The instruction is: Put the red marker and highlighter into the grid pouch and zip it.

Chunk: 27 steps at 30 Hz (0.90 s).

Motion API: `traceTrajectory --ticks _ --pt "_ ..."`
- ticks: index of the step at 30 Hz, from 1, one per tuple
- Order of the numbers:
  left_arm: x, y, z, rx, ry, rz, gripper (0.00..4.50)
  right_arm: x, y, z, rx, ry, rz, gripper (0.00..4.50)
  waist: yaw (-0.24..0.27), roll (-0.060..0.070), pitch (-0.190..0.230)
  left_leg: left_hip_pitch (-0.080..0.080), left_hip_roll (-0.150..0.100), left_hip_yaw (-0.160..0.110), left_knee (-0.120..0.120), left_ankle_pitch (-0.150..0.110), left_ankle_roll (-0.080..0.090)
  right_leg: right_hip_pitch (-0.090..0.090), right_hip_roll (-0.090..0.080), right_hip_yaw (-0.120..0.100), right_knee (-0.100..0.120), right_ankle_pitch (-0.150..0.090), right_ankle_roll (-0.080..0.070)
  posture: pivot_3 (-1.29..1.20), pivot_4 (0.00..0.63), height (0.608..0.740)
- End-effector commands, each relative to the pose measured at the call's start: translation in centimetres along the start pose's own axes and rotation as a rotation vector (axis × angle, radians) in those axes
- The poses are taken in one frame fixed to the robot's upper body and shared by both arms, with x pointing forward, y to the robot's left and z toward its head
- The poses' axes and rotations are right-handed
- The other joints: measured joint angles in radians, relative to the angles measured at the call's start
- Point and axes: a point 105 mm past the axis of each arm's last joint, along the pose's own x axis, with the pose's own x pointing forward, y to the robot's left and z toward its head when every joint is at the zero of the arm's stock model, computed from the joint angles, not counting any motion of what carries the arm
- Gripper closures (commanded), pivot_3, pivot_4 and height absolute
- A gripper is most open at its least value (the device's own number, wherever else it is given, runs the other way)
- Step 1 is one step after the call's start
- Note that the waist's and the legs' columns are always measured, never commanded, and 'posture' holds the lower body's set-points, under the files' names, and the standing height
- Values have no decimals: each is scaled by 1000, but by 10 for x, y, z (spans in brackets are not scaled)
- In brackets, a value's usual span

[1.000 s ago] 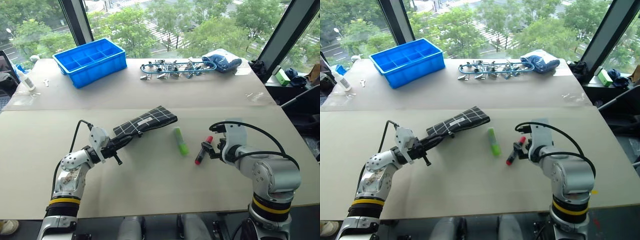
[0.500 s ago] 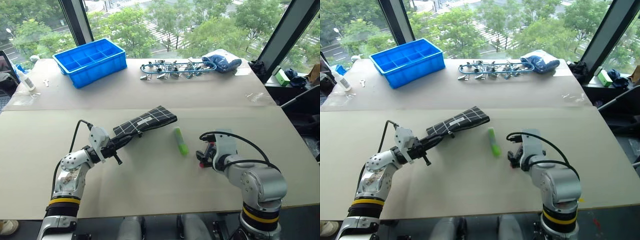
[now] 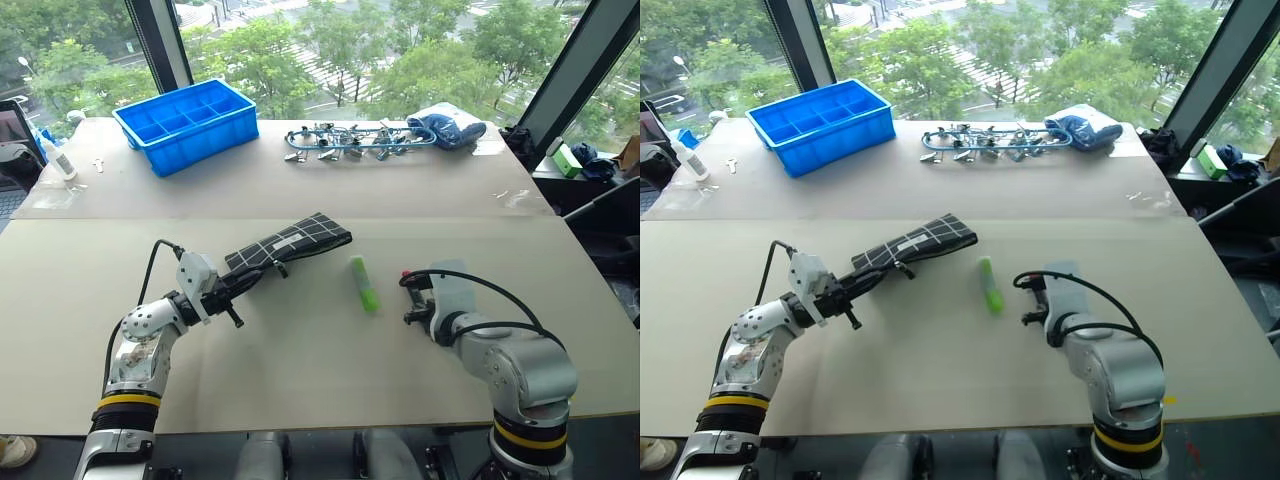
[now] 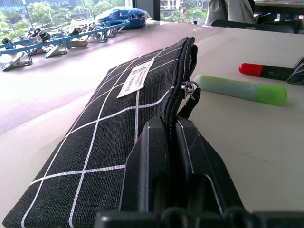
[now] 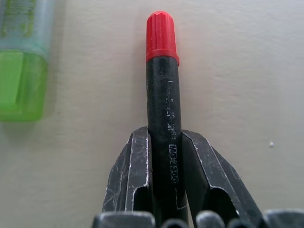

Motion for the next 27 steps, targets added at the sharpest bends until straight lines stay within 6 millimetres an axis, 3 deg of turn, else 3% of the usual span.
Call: traceTrajectory --ticks 1,2,4,6,10,13,18,27 --pt "0 5 11 36 -37 5 4500 0 -20 8 14 -26 -76 4001 -1 0 0 0 0 0 0 0 0 0 0 0 0 0 0 0 150 740" --pt "0 6 11 35 -37 4 4500 1 -22 13 21 -43 -77 4004 -2 0 0 0 0 -1 0 0 0 0 0 0 0 0 0 0 150 740" --pt "1 6 10 29 -36 -3 4500 -1 -23 40 -75 -175 -61 4004 -5 0 0 0 0 -1 0 0 0 0 0 0 0 0 0 0 150 740" --pt "1 5 9 24 -32 -13 4500 -8 -20 69 -288 -326 -65 4004 -6 1 1 -1 0 -1 0 0 0 -1 0 0 0 0 0 0 150 740" --pt "2 4 8 19 -25 -32 4500 -22 -10 99 -708 -560 -61 4004 -7 2 1 0 0 -1 -1 0 1 -1 1 0 -1 -1 0 0 150 740" --pt "2 4 8 19 -20 -44 4500 -33 7 104 -988 -694 8 4004 -7 2 1 -1 0 -1 -1 0 1 -1 1 0 -1 -1 0 0 150 740" --pt "3 5 11 24 -22 -54 4500 -41 31 93 -1377 -797 130 4004 -6 1 1 -1 0 -1 0 0 1 -1 0 0 -1 -1 1 0 150 740" --pt "4 2 17 31 -34 -64 4500 -24 50 98 -1559 -860 161 4004 -5 1 1 0 0 0 0 0 0 -1 0 0 -1 -1 1 0 150 740"
